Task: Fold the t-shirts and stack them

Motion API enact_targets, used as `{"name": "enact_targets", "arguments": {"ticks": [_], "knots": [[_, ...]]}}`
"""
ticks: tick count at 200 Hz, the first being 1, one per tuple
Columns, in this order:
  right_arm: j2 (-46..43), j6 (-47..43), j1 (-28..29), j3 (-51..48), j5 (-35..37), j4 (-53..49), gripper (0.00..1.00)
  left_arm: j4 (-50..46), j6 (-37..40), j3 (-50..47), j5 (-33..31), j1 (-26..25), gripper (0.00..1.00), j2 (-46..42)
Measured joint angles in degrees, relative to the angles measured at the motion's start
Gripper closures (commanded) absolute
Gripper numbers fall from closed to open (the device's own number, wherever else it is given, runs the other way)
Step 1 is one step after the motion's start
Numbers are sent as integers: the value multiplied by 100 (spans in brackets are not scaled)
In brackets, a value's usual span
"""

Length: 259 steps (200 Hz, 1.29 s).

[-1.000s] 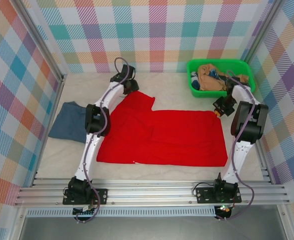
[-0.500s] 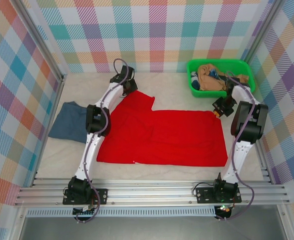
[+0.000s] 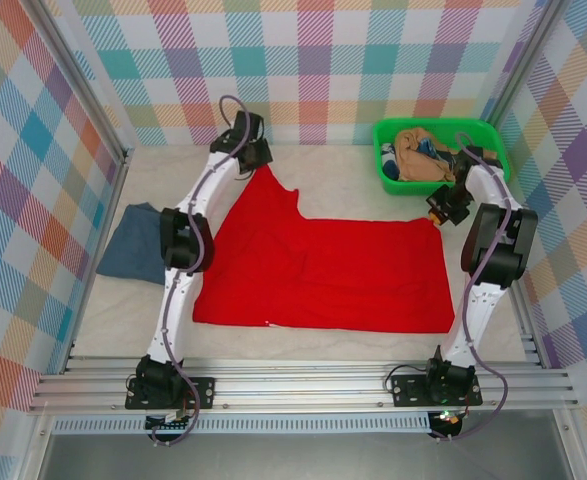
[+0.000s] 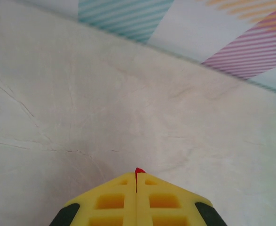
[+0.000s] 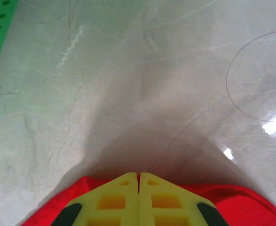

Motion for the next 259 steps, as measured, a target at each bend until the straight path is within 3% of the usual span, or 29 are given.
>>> {"name": "enact_targets", "arguments": {"ticks": [49,136,200,259], "knots": [[-660,-13,0,-348,-50,-76,100,125,179,-1993,195,-37,100,-2033],[-2192,9,0,-2455,-74,-72,100,197,297,-6264,299,-511,100,-5034],[-2618,-85,-2,-3051,317,-98,100,7,256,-7700,251,-592,100,-6516],[-2889,-232,-28,-3101,435,-127,100,-155,48,-8491,210,-855,100,-6734]]}}
